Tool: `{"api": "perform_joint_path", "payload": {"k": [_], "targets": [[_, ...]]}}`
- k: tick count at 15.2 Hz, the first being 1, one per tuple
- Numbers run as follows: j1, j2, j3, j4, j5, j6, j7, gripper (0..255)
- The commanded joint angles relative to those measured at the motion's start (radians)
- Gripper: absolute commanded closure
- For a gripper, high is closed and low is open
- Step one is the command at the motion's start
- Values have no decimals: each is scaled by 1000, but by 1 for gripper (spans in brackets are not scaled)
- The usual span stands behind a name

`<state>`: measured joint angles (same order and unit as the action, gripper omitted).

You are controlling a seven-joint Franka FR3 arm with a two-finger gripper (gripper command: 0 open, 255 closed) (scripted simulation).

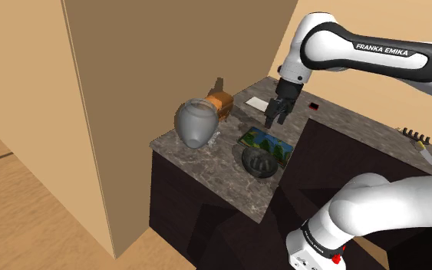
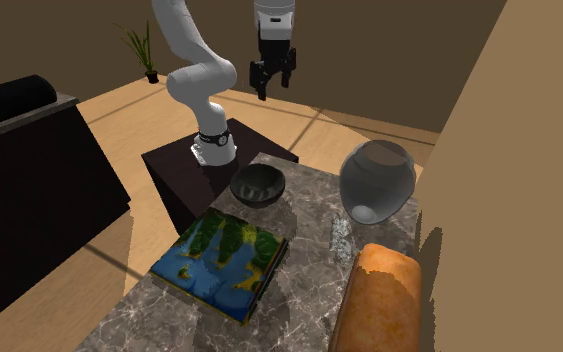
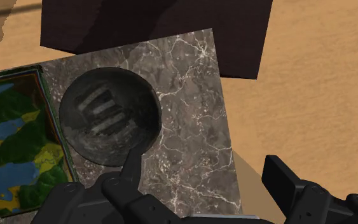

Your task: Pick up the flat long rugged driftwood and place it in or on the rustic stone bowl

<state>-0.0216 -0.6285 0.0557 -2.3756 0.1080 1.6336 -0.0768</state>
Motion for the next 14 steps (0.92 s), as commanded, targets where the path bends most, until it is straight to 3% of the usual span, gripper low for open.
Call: {"api": "perform_joint_path", "payload": {"k": [1,14], "targets": [[-8,67,8,5,-2,72,15,0],[-51,515,40,141,-52,428,137,0]]}}
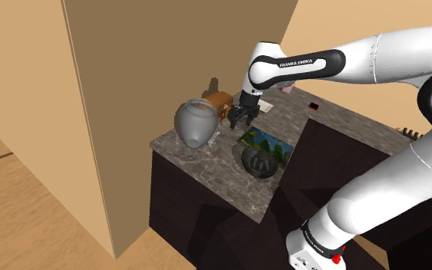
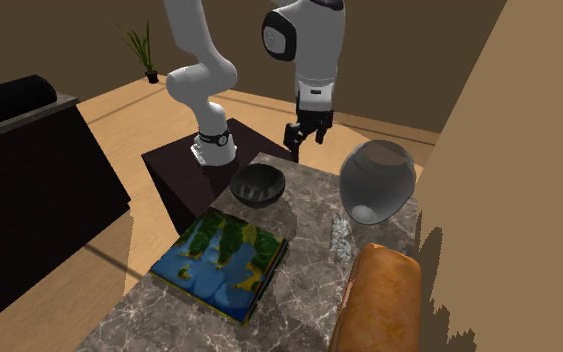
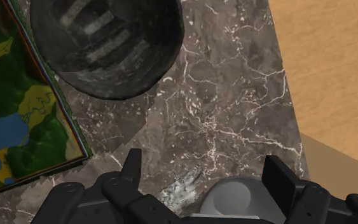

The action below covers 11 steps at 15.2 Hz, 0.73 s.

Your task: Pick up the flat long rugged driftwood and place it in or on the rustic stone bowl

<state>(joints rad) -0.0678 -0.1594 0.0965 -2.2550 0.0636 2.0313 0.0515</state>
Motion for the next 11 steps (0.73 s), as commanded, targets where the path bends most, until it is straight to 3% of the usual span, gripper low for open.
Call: {"api": "perform_joint_path", "payload": {"k": [1,11], "targets": [[-7,83,-1,40,-14,50,19,0],[-16,450,-26,305,-82,183,119,0]]}}
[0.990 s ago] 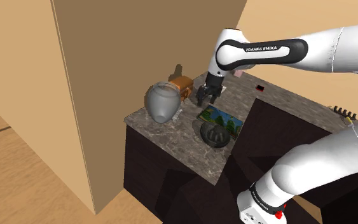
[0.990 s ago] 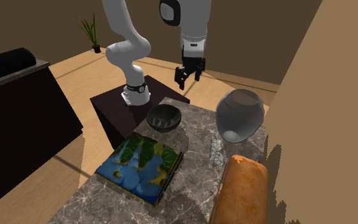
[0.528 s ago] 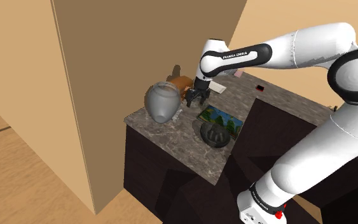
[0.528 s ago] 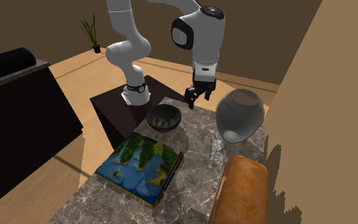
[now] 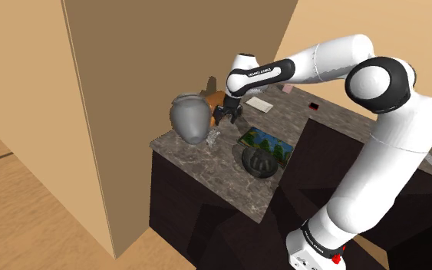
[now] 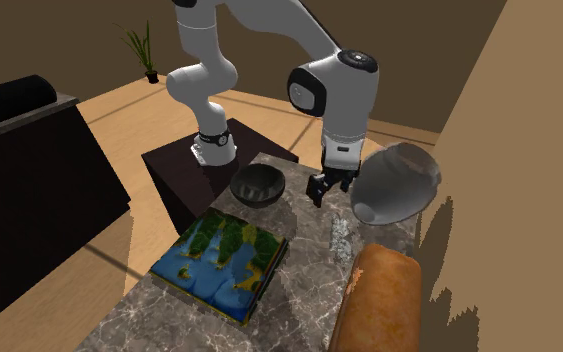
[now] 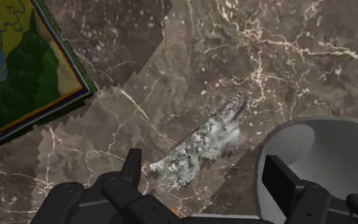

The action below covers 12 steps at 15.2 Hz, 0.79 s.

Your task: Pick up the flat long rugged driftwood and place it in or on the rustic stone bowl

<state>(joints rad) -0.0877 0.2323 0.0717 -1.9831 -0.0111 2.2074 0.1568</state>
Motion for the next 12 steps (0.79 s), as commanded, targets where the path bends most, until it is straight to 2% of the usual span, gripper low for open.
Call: {"api": "perform_joint_path", "payload": {"k": [1,6,12], "targets": [[4,95,-5,66,-12,13,23,0],[2,265,-23,236,-33,26,59,0],[-7,312,-14,223,-44,86,66,0]]}}
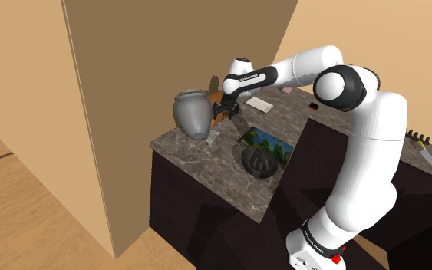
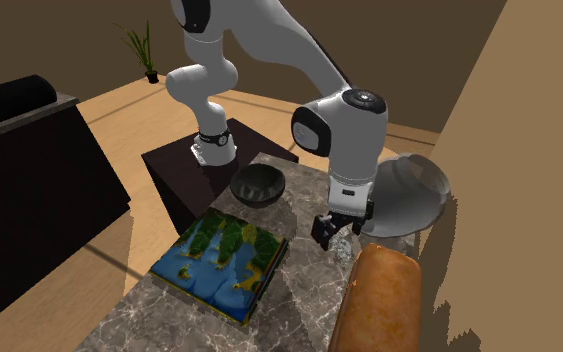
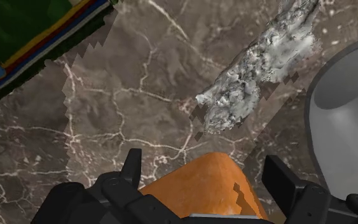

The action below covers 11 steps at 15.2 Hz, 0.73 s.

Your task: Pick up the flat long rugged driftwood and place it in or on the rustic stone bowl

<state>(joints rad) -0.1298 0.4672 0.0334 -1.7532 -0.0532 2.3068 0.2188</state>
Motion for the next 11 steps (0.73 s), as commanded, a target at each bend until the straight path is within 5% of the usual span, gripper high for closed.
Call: {"api": "perform_joint_path", "payload": {"k": [1,9,10,11], "targets": [[34,85,25,-9,-3,-3,5,0],[19,91,42,-9,-16,2,13,0],[12,80,42,-37,-14,19,5,255],[14,89,42,-22,-15,13,6,255]]}}
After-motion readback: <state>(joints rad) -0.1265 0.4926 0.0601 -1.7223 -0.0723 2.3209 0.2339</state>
